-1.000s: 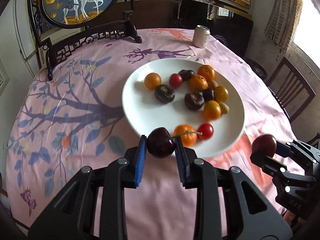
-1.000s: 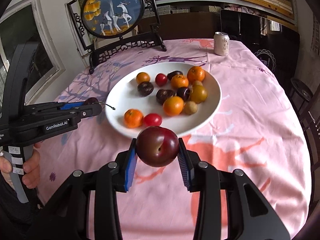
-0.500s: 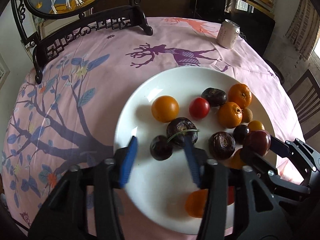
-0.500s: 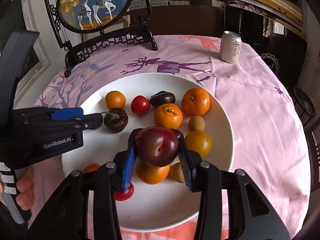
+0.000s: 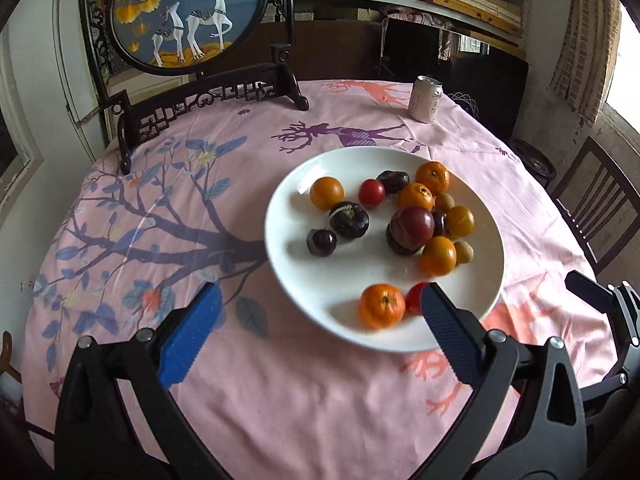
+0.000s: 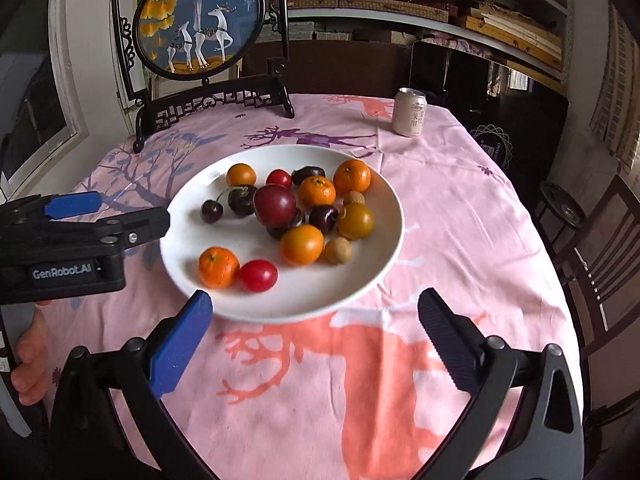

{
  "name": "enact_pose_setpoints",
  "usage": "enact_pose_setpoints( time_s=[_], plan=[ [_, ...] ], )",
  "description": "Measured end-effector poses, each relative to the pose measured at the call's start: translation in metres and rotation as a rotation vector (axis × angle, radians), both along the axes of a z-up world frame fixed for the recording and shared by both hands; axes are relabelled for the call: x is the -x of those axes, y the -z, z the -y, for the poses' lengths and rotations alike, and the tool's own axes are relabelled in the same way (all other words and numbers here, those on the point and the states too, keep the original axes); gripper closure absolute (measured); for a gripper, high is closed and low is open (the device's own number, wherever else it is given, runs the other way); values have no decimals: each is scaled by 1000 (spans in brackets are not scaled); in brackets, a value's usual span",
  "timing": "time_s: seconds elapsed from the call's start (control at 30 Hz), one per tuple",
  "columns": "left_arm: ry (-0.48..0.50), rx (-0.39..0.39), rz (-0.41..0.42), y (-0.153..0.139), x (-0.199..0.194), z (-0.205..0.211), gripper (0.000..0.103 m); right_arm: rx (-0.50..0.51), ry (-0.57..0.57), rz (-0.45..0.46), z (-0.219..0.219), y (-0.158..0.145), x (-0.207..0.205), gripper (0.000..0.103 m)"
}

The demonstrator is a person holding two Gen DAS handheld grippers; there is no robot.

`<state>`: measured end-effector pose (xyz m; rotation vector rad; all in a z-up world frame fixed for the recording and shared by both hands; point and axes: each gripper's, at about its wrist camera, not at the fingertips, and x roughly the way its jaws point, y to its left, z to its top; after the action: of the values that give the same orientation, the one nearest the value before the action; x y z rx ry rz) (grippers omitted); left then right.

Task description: Organize fruits

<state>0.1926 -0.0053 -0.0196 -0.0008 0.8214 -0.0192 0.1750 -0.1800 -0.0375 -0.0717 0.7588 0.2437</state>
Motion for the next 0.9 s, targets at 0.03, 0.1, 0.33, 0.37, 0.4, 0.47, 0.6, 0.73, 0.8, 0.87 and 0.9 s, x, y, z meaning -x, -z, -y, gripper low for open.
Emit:
enact_pose_setpoints(
  time_s=[0.03,0.1,0.33,0.37,0.4,0.47,0.6,0.73,0.8,0.87,0.9],
  plan=[
    [-8,3,8,0,11,-1,2,0,5,-4,1,2,7,1],
    [-21,14,23,1,30,-4,2,16,15,-10,0,6,18,1],
    [-24,18,3,9,61,-6,2,37,31,-10,-1,7,43,1],
    [-24,18,3,9,63,-6,2,35,31,-7,-1,6,45,1],
    [-24,19,6,9,65,-6,2,35,31,-5,-1,5,47,1],
    [-29,22,13,7,68,-7,2,36,29,-1,-2,3,51,1],
    [-35,19,31,2,73,-9,2,36,24,5,-5,-1,56,1],
    [-37,26,38,-2,77,-10,2,32,17,10,-6,-3,60,1],
    [-39,25,41,-3,77,-11,2,31,15,10,-7,-3,60,1],
    [-42,21,41,-4,78,-11,2,29,12,10,-8,-3,61,1],
    [-41,21,42,-4,78,-11,2,29,12,10,-8,-3,61,1]
  ],
)
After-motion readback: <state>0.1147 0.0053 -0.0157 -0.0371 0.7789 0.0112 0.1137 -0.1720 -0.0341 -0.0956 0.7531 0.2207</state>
